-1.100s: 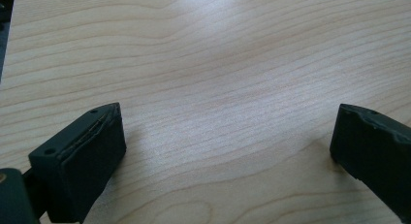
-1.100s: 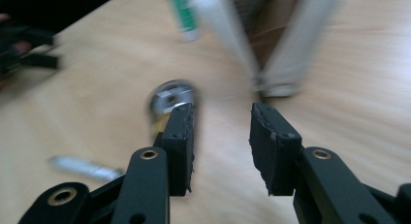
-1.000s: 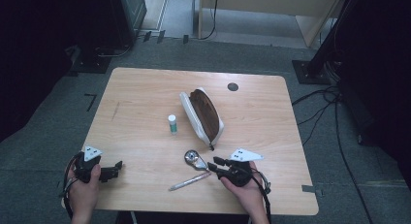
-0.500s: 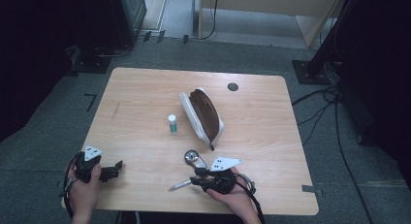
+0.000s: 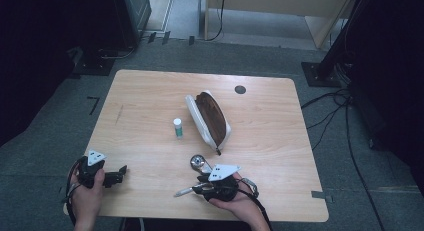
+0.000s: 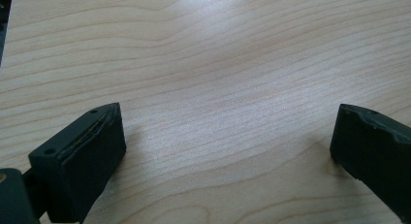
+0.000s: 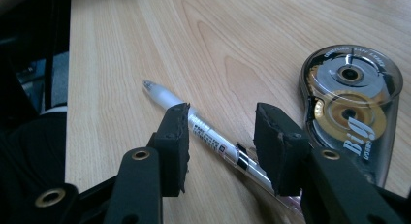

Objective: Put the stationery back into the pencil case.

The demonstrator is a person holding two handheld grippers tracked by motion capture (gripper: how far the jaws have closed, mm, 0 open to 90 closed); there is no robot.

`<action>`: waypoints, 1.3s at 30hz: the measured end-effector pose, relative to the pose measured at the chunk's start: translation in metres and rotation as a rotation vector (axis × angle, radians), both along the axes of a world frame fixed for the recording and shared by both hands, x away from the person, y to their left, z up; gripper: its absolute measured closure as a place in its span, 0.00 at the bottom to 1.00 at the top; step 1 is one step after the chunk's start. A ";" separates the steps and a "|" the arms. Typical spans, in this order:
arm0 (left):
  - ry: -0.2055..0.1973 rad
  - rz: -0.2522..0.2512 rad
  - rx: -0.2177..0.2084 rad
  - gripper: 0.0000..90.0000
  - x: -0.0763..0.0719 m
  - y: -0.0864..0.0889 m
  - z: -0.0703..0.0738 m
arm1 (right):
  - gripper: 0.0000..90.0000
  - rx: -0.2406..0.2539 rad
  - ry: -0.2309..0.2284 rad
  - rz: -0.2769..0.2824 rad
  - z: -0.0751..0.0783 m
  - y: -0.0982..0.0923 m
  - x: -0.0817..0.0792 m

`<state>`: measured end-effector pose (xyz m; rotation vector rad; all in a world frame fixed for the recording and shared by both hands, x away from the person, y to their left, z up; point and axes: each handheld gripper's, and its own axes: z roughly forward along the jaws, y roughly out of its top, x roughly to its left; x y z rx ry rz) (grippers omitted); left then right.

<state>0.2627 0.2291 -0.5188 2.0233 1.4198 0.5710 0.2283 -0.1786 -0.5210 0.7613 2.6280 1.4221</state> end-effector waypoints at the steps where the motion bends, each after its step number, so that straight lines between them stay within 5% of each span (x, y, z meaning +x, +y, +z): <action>1: 0.000 0.000 0.000 0.00 0.000 0.000 0.000 | 0.64 -0.008 -0.003 0.002 0.000 0.001 0.000; 5: 0.000 0.001 0.000 0.00 0.000 0.000 0.000 | 0.70 -0.052 -0.030 -0.019 0.000 0.002 0.000; 22: 0.000 0.000 0.000 0.00 0.000 0.000 0.000 | 0.88 -0.066 -0.009 -0.006 -0.001 0.005 -0.007; 32: 0.000 0.000 0.000 0.00 0.000 0.000 0.000 | 0.87 -0.070 -0.005 -0.035 -0.001 0.013 -0.009; 39: 0.000 0.001 0.000 0.00 0.000 0.000 0.000 | 0.89 -0.098 -0.047 -0.034 -0.001 0.017 -0.012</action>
